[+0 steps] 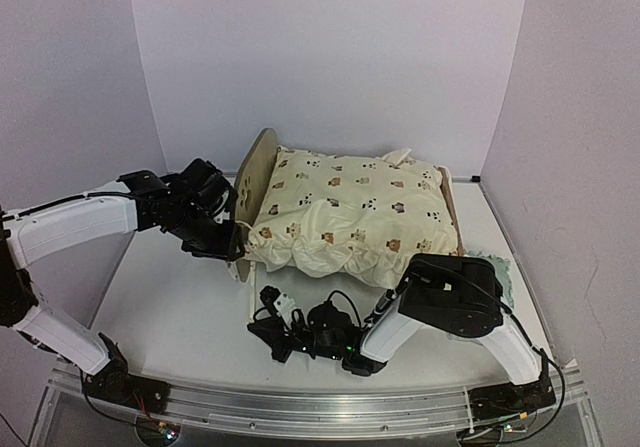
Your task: Set up the pet bed
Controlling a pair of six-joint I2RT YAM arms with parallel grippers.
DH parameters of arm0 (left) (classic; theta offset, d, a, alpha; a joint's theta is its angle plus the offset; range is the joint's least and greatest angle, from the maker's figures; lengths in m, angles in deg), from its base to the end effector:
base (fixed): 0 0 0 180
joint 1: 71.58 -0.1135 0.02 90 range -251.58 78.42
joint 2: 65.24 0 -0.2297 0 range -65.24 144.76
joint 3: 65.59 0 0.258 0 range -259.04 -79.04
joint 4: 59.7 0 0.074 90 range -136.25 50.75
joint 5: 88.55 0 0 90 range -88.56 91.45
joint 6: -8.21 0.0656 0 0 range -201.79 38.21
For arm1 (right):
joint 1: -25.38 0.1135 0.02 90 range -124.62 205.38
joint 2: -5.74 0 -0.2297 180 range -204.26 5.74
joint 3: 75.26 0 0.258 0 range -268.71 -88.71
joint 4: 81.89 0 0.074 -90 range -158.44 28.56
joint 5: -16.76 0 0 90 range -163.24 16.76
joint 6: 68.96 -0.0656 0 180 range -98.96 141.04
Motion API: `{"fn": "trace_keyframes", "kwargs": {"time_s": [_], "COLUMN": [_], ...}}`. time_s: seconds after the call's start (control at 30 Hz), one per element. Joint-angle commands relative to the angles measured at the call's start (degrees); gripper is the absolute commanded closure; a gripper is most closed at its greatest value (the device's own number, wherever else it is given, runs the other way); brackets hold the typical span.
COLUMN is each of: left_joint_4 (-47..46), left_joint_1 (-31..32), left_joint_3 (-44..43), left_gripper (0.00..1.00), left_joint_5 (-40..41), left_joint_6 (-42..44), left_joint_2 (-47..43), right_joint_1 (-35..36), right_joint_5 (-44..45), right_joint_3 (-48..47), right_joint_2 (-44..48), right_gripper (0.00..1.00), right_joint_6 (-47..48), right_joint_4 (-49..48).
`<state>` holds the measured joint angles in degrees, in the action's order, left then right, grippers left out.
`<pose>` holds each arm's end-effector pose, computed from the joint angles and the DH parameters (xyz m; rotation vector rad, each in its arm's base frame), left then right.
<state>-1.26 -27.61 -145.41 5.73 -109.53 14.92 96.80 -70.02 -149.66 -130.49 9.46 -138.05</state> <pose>0.2272 -0.2124 0.2191 0.3448 2.6129 -0.3515 0.1458 0.4220 0.0312 -0.8482 1.5646 1.0302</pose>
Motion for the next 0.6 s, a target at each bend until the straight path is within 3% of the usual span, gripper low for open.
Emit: {"fn": "trace_keyframes", "kwargs": {"time_s": [0.0, 0.1, 0.27, 0.43, 0.57], "left_joint_4": [7.11, 9.23, 10.98, 14.77, 15.81], "left_joint_1": [3.59, 7.89, 11.22, 11.23, 11.23], "left_joint_3": [-0.29, -0.27, -3.4, -14.45, -22.33], "left_gripper": [0.42, 0.43, 0.41, 0.35, 0.32], "left_joint_5": [-15.11, -20.92, -20.76, -6.8, -0.32], "left_joint_6": [-1.48, -1.29, -1.21, -2.66, -1.37], "left_joint_2": [-1.83, -0.05, -0.99, -5.32, -4.89], "right_joint_1": [0.31, 0.32, 0.31, 0.34, 0.34], "right_joint_5": [1.6, 2.18, 3.29, 2.43, -3.88], "right_joint_3": [0.95, 2.06, 4.31, 8.1, 11.03], "right_joint_2": [1.82, 2.69, 3.99, 5.92, 8.39], "right_gripper": [1.0, 1.0, 1.0, 1.0, 1.0], "right_joint_6": [-1.77, -1.7, -2.21, -3.78, -4.85], "right_joint_4": [-1.06, -1.08, -1.07, -1.15, -1.15]}}
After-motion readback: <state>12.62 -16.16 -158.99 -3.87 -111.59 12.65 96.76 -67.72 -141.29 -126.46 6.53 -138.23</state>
